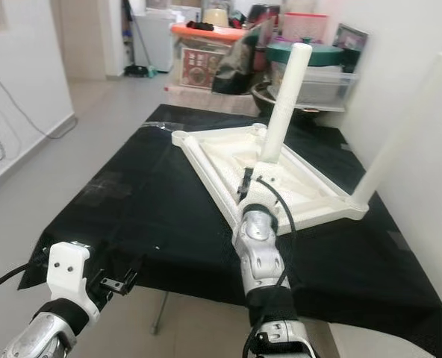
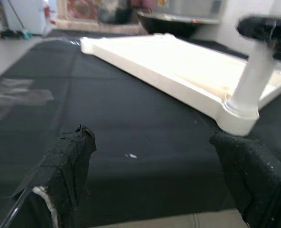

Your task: Building children table

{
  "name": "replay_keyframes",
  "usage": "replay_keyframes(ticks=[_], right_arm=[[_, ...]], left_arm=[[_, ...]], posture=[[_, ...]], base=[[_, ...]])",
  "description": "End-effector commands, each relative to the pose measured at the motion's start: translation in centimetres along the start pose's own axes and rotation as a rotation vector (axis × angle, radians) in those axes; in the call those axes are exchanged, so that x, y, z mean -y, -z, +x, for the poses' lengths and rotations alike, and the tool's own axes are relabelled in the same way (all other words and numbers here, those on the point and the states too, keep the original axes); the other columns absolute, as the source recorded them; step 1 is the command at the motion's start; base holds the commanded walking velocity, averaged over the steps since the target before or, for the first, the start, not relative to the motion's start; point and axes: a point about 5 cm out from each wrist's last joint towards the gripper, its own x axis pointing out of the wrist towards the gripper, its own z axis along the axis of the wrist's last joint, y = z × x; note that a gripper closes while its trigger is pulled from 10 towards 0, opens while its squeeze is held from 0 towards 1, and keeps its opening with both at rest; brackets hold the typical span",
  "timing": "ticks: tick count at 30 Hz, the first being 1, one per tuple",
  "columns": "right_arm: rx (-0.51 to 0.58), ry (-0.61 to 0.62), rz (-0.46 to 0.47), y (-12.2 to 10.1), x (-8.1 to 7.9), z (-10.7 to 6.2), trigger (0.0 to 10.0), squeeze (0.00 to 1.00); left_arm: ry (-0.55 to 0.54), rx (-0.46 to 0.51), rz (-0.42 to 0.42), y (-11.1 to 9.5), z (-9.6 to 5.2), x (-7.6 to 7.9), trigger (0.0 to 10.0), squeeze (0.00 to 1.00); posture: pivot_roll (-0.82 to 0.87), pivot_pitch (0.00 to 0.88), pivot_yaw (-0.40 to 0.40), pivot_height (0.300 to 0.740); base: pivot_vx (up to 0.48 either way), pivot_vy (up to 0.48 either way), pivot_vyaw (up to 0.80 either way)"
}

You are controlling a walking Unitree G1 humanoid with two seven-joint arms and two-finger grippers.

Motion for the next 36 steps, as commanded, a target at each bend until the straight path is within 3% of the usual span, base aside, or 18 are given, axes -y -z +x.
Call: replay_keyframes(ticks=[1,4,5,6,9,10,15,18,19,20,23,24,25,28,30,33,34,36], right_arm=[[0.119,-0.194,0.017,-3.6,-0.6,1.2,10.0,0.84],[0.119,-0.194,0.017,-3.6,-0.6,1.2,10.0,0.84],[0.131,-0.271,-0.011,-4.6,-0.3,1.8,10.0,0.00],[0.131,-0.271,-0.011,-4.6,-0.3,1.8,10.0,0.00],[0.107,-0.547,-0.112,-5.9,0.4,2.5,10.0,0.00],[0.107,-0.547,-0.112,-5.9,0.4,2.5,10.0,0.00],[-0.029,-0.836,-0.210,-2.2,-1.7,1.4,10.0,0.00],[-0.051,-0.897,-0.217,-1.5,-2.2,1.0,10.0,0.00],[-0.070,-0.966,-0.223,-0.7,-2.9,0.6,6.3,0.00],[-0.086,-1.031,-0.215,-0.2,-3.6,0.3,3.8,0.00],[-0.093,-1.067,-0.210,0.1,-3.9,0.1,3.8,0.00],[-0.097,-1.088,-0.200,0.4,-4.3,0.0,0.0,0.00],[-0.097,-1.088,-0.200,0.4,-4.3,0.0,0.0,0.00],[-0.122,-0.971,-0.245,1.3,-4.1,0.5,0.0,0.00],[-0.152,-0.808,-0.253,1.9,-3.5,1.2,0.0,0.00],[-0.284,-0.262,-0.235,3.6,-0.2,2.5,0.0,0.00],[-0.284,-0.262,-0.235,3.6,-0.2,2.5,0.0,0.00],[-0.320,-0.009,-0.193,4.6,1.7,2.0,0.0,0.00]], left_arm=[[0.004,-0.010,-0.008,0.3,0.2,0.2,10.0,0.00],[0.004,-0.010,-0.008,0.3,0.2,0.2,10.0,0.00],[0.003,-0.008,-0.009,0.3,0.2,0.2,10.0,0.00],[0.003,-0.008,-0.009,0.3,0.2,0.2,10.0,0.00],[0.006,-0.006,-0.014,0.3,0.3,0.3,10.0,0.00],[0.006,-0.006,-0.014,0.3,0.3,0.3,10.0,0.00],[0.012,-0.004,-0.017,0.3,0.4,0.3,10.0,0.00],[0.012,-0.004,-0.016,0.3,0.5,0.3,10.0,0.00],[0.011,-0.003,-0.015,0.3,0.4,0.3,10.0,0.00],[0.009,-0.003,-0.014,0.3,0.4,0.2,10.0,0.00],[0.008,-0.003,-0.014,0.3,0.4,0.2,10.0,0.00],[0.008,-0.004,-0.013,0.3,0.4,0.1,10.0,0.00],[0.008,-0.004,-0.013,0.3,0.4,0.1,10.0,0.00],[0.013,-0.006,-0.019,0.3,0.3,0.2,10.0,0.00],[0.015,-0.006,-0.021,0.3,0.3,0.3,10.0,0.00],[0.015,-0.005,-0.027,0.3,0.3,0.4,10.0,0.00],[0.015,-0.005,-0.027,0.3,0.3,0.4,10.0,0.00],[0.014,-0.005,-0.029,0.3,0.2,0.4,10.0,0.00]], posture=[[0.18,0.000,-0.080,0.740],[0.18,0.000,-0.080,0.740],[0.18,0.000,-0.081,0.740],[0.18,0.000,-0.081,0.740],[0.18,0.000,-0.085,0.740],[0.18,0.000,-0.085,0.740],[0.20,0.000,-0.090,0.740],[0.20,0.000,-0.090,0.740],[0.21,0.000,-0.094,0.740],[0.21,0.000,-0.094,0.740],[0.21,0.000,-0.094,0.740],[0.21,0.000,-0.094,0.740],[0.21,0.000,-0.094,0.740],[0.20,0.000,-0.090,0.740],[0.20,0.000,-0.091,0.740],[0.20,0.000,-0.092,0.740],[0.20,0.000,-0.092,0.740],[0.20,0.000,-0.094,0.740]], base=[[0.000,0.000,0.00],[0.000,0.000,0.00],[0.000,0.000,0.00],[0.000,0.000,0.00],[0.000,0.000,0.00],[0.000,0.000,0.00],[0.000,0.000,0.00],[0.000,0.000,0.00],[0.000,0.000,0.00],[0.000,0.000,0.00],[0.000,0.000,0.00],[0.000,0.000,0.00],[0.000,0.000,0.00],[0.000,0.000,0.00],[0.000,0.000,0.00],[0.000,0.000,0.00],[0.000,0.000,0.00],[0.000,0.000,0.00]])
